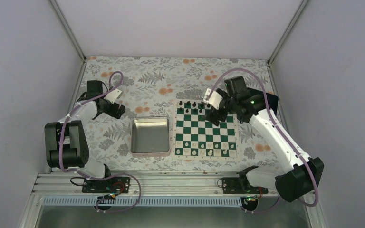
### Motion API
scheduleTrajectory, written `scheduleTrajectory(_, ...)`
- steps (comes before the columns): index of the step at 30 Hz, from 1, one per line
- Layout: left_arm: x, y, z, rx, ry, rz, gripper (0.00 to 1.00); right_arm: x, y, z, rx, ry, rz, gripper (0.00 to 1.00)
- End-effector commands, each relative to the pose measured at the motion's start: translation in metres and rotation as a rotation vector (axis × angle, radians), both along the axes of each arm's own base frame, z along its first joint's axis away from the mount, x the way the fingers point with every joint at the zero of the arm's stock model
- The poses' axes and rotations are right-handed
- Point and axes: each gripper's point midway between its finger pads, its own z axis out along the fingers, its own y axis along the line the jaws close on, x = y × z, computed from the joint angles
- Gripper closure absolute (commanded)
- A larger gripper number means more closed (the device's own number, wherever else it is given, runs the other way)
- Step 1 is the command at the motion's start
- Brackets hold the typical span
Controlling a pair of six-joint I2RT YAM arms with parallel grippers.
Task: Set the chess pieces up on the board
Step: Reset both arms
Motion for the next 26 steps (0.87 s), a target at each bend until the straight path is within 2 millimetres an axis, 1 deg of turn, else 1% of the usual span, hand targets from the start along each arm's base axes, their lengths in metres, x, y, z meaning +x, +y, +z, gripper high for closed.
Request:
scheduleTrajectory(1,0.003,-0.001,0.007,-0.003,-0.036,0.000,0.00,0.054,0.024,0.059,0.239,-0.157,-0.188,0.00)
scheduleTrajectory(3,0.003,-0.002,0.009,-0.006,-0.043,-0.001,0.00,0.071,0.022,0.069,0.311,-0.222,-0.278,0.00)
scheduleTrajectory(6,0.004,-0.003,0.011,-0.011,-0.048,-0.004,0.00,0.080,0.019,0.083,0.392,-0.309,-0.346,0.00)
scheduleTrajectory(7,0.004,-0.002,0.012,-0.011,-0.050,-0.002,0.00,0.082,0.014,0.083,0.377,-0.334,-0.368,0.00)
scheduleTrajectory(9,0.004,-0.003,0.012,-0.010,-0.053,-0.005,0.00,0.092,0.000,0.086,0.365,-0.396,-0.462,0.00)
scheduleTrajectory(10,0.004,-0.002,0.012,-0.007,-0.052,-0.004,0.00,0.094,-0.004,0.084,0.360,-0.412,-0.481,0.00)
scheduleTrajectory(13,0.002,-0.002,0.009,-0.006,-0.046,-0.004,0.00,0.090,0.003,0.069,0.372,-0.369,-0.453,0.00)
scheduleTrajectory(16,0.001,-0.004,0.008,-0.017,-0.041,-0.010,0.00,0.091,0.003,0.059,0.362,-0.362,-0.453,0.00)
scheduleTrajectory(20,0.001,-0.004,0.008,-0.021,-0.041,-0.012,0.00,0.090,0.004,0.057,0.361,-0.361,-0.448,0.00)
scheduleTrajectory(24,0.001,-0.002,0.008,-0.015,-0.046,-0.006,0.00,0.093,0.000,0.051,0.327,-0.372,-0.460,0.00)
scheduleTrajectory(26,0.001,-0.002,0.009,-0.016,-0.050,-0.004,0.00,0.095,-0.002,0.055,0.338,-0.389,-0.472,0.00)
